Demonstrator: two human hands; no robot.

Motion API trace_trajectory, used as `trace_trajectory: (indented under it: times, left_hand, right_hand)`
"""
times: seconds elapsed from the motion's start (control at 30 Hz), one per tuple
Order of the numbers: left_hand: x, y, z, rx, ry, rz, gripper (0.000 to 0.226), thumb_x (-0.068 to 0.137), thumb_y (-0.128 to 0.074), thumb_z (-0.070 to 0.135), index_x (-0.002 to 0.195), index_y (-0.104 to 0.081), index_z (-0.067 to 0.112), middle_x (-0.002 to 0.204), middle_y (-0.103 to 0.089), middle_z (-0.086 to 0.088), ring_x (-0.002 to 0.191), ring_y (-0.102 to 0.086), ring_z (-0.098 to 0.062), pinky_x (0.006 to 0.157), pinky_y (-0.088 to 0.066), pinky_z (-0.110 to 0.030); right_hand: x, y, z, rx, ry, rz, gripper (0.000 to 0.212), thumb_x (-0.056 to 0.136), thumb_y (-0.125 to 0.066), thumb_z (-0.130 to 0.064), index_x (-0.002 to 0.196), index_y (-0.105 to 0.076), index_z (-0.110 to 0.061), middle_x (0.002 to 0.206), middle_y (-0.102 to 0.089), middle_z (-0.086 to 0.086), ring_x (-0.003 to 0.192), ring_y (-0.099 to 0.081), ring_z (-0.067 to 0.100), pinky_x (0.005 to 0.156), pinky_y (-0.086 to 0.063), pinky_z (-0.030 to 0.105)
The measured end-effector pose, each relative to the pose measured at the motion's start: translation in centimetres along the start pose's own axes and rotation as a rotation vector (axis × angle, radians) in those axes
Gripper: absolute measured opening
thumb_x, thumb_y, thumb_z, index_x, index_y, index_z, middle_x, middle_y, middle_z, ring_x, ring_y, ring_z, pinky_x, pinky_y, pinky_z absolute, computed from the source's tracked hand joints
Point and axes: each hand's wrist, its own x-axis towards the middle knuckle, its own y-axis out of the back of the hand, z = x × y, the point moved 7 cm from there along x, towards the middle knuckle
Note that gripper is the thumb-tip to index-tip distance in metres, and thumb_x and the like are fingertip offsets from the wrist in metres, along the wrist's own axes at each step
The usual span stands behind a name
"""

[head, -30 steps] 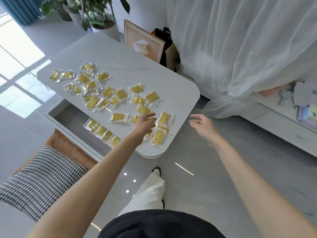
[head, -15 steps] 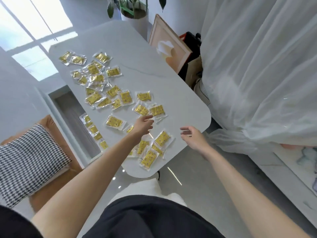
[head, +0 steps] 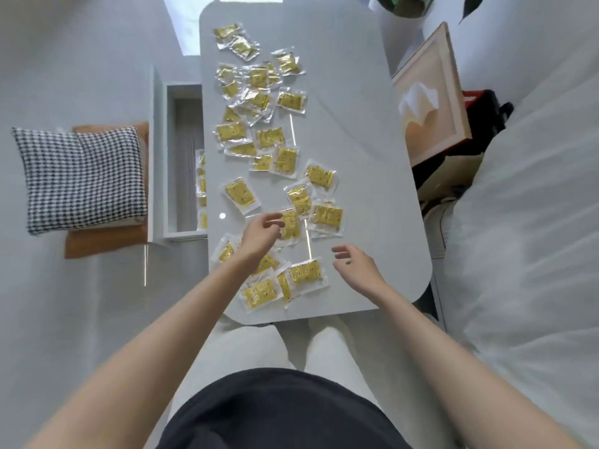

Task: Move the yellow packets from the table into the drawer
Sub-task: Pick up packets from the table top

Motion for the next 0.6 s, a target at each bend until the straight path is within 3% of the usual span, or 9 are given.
trace_trajectory:
  times: [0.07, 0.17, 0.43, 0.6]
  left_hand:
    - [-0.3, 0.4, -1.6, -0.054, 0.032, 0.089, 0.042, 0.092, -0.039, 0.001, 0.13, -0.052, 0.011, 0.119, -0.062, -0.006, 0.096, -0.058, -0.018, 0.076, -0.043, -0.024]
    - [-1.0, 0.6, -4.6, -0.128, 0.086, 0.208, 0.042, 0.092, -0.04, 0.001, 0.13, -0.052, 0.012, 0.117, -0.062, -0.005, 0.1, -0.058, -0.018, 0.08, -0.045, -0.025]
    - [-0.5, 0.1, -15.0, -0.226, 0.222, 0.431, 0.038, 0.089, -0.045, 0.004, 0.12, -0.057, 0.023, 0.109, -0.062, 0.005, 0.109, -0.06, -0.019, 0.093, -0.049, -0.035]
    - [1.2, -1.3, -19.9, -0.118, 0.211, 0.474, 0.035, 0.093, -0.045, 0.007, 0.125, -0.057, 0.017, 0.118, -0.062, 0.0, 0.111, -0.056, -0.015, 0.088, -0.044, -0.025]
  right_hand:
    - [1.4, -0.4, 0.4, -0.087, 0.035, -0.066, 0.036, 0.094, -0.047, -0.016, 0.129, -0.053, -0.016, 0.129, -0.056, 0.003, 0.105, -0.05, 0.014, 0.084, -0.039, 0.024]
    - [3.3, -1.4, 1.1, -0.216, 0.082, -0.153, 0.038, 0.093, -0.046, -0.014, 0.13, -0.053, -0.016, 0.133, -0.053, 0.003, 0.119, -0.049, 0.018, 0.088, -0.037, 0.023]
    - [10.3, -8.0, 3.3, -0.466, 0.231, -0.284, 0.045, 0.088, -0.05, -0.009, 0.132, -0.049, -0.018, 0.138, -0.048, 0.003, 0.131, -0.038, 0.023, 0.104, -0.039, 0.037]
    - [14.8, -13.0, 6.2, -0.749, 0.338, -0.318, 0.054, 0.086, -0.053, -0.009, 0.137, -0.041, -0.019, 0.141, -0.04, 0.006, 0.132, -0.03, 0.026, 0.102, -0.038, 0.041]
